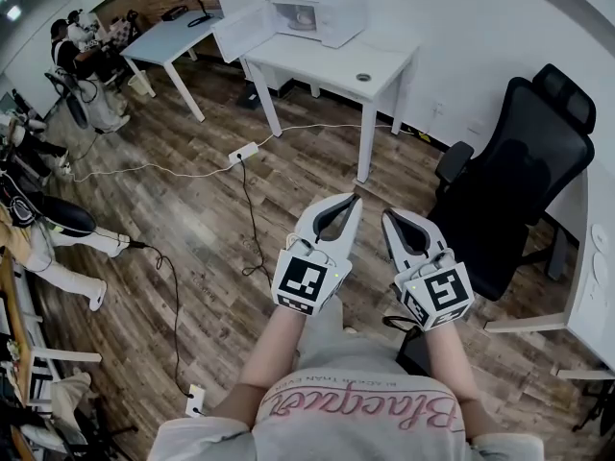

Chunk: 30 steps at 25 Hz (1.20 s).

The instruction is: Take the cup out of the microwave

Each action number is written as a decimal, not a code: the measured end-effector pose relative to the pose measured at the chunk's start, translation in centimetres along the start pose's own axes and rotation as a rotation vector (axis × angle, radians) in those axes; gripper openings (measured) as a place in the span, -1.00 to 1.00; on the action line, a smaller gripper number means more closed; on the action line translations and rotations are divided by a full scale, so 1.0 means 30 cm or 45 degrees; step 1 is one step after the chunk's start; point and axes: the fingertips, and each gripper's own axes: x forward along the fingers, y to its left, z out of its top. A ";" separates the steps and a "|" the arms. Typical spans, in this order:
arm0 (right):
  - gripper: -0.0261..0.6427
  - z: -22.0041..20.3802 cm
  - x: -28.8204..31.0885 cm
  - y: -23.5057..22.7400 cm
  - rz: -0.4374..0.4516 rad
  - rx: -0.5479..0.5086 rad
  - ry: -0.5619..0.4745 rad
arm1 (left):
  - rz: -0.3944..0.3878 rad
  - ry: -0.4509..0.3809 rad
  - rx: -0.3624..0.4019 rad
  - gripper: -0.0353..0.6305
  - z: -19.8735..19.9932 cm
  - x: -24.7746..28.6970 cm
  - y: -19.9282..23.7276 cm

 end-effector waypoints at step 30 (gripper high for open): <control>-0.89 -0.020 0.452 -0.155 0.035 0.028 0.011 | 0.057 0.023 -0.043 -0.88 -0.097 0.226 0.433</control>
